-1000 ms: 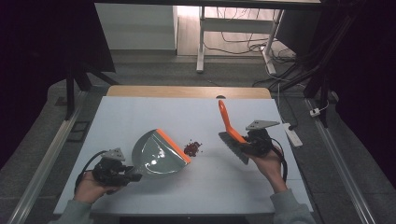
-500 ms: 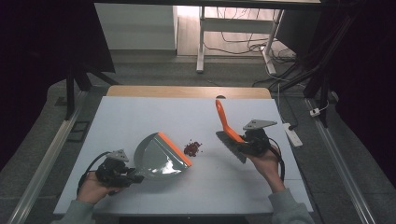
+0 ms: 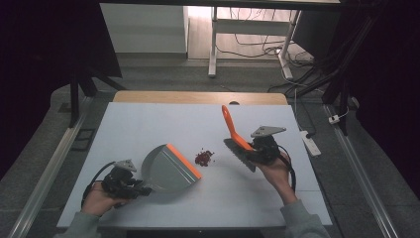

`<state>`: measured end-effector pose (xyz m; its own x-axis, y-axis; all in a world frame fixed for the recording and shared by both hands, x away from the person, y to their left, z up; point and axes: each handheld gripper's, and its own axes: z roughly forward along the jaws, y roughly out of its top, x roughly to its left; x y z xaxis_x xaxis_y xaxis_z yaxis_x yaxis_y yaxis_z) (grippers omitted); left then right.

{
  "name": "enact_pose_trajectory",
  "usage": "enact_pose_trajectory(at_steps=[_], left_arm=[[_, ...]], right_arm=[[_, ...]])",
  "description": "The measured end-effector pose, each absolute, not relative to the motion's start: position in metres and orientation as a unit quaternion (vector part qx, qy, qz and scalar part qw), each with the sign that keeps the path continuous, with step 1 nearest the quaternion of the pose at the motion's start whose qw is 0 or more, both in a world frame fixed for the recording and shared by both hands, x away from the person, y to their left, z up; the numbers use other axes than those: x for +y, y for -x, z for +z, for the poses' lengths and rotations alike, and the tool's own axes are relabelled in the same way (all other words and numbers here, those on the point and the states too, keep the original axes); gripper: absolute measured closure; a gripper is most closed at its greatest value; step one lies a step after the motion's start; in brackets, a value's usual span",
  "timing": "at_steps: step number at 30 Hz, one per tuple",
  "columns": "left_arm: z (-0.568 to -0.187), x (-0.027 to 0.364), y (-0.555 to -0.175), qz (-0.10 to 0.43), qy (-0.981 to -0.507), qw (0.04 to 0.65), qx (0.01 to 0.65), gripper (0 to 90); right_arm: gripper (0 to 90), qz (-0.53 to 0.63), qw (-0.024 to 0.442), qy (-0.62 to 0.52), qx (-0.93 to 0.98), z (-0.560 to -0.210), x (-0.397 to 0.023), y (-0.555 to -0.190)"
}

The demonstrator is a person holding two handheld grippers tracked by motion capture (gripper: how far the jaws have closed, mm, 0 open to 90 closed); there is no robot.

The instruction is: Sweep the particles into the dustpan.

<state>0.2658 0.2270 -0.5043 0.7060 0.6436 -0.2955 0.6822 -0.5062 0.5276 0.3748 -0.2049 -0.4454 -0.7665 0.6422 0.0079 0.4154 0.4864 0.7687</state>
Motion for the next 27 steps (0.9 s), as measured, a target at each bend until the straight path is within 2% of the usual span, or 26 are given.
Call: enact_pose_trajectory(at_steps=[27], left_arm=[[-0.506, 0.2, -0.272, -0.053, -0.884, 0.305, 0.35, 61.2]], right_arm=[[70.7, 0.379, 0.134, -0.302, 0.864, -0.457, -0.154, -0.416]])
